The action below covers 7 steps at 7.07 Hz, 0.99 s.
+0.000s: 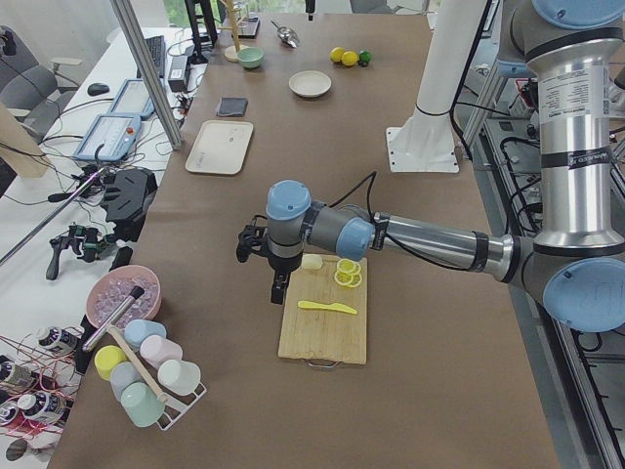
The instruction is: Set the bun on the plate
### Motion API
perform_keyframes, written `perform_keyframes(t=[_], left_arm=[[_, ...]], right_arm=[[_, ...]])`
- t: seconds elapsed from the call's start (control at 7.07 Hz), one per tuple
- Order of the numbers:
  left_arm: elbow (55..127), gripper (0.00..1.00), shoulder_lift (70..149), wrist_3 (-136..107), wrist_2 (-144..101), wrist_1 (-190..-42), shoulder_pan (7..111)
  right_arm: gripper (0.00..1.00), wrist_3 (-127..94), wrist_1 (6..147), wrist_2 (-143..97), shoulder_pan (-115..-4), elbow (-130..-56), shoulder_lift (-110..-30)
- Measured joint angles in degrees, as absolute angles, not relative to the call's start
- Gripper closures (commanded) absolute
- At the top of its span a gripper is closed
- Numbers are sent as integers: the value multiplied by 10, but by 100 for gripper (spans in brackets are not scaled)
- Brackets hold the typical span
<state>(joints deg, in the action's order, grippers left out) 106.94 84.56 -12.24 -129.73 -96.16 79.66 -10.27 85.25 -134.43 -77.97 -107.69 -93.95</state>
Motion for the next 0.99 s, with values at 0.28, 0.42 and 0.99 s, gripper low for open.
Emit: perform_keyframes(t=[0.28,0.42,0.99], left_arm=[[1078,2,856,-123,-1301,-939,799],[1084,2,857,-125,-1309,-936,799],[1089,2,853,-130,-1331,-936,799]], right_arm=[[0,-103,874,-1339,-777,-1073,-923],[0,-103,879,-1335,-776,-1073,-920],[0,-99,877,-1317,-777,-1075,-924]])
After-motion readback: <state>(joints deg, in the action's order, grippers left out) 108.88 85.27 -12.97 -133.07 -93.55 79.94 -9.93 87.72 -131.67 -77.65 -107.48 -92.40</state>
